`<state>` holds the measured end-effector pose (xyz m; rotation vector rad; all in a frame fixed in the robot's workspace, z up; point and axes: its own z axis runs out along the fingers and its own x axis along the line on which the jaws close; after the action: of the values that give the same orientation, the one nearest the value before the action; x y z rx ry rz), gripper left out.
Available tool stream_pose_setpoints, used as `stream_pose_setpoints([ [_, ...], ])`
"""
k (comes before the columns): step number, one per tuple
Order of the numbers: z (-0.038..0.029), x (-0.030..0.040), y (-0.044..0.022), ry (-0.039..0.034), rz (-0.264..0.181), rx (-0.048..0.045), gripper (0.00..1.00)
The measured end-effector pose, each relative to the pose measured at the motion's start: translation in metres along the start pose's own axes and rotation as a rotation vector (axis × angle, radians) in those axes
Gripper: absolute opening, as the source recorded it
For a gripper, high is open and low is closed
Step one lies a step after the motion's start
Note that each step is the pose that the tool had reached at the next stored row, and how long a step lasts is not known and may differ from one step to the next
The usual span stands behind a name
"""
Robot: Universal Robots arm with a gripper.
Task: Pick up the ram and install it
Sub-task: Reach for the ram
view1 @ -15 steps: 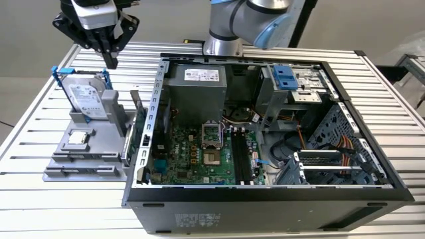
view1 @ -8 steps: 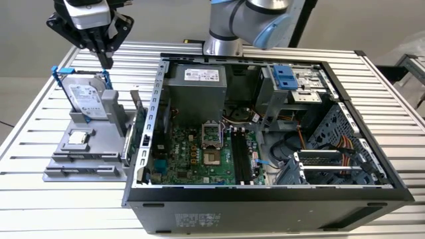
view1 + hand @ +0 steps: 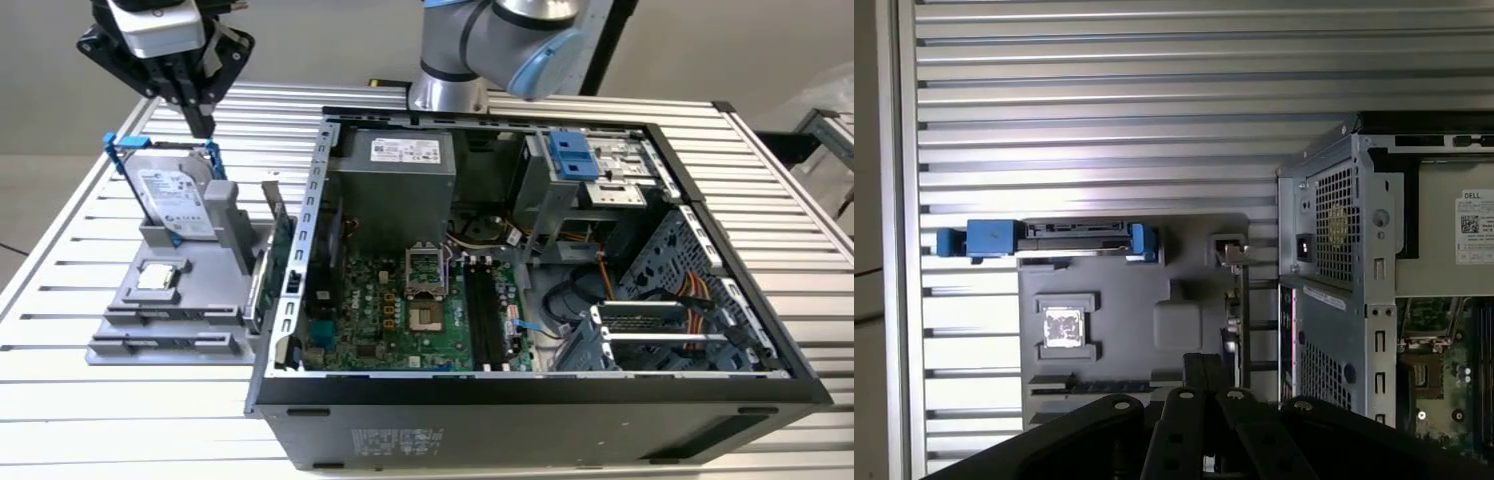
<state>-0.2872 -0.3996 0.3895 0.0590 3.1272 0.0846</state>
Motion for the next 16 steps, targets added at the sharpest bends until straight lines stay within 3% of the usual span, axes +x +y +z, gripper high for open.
stream_pose_setpoints([
  [16, -0.0003, 0.0268, -0.0010, 0.0006, -0.008, -0.0001, 0.00],
])
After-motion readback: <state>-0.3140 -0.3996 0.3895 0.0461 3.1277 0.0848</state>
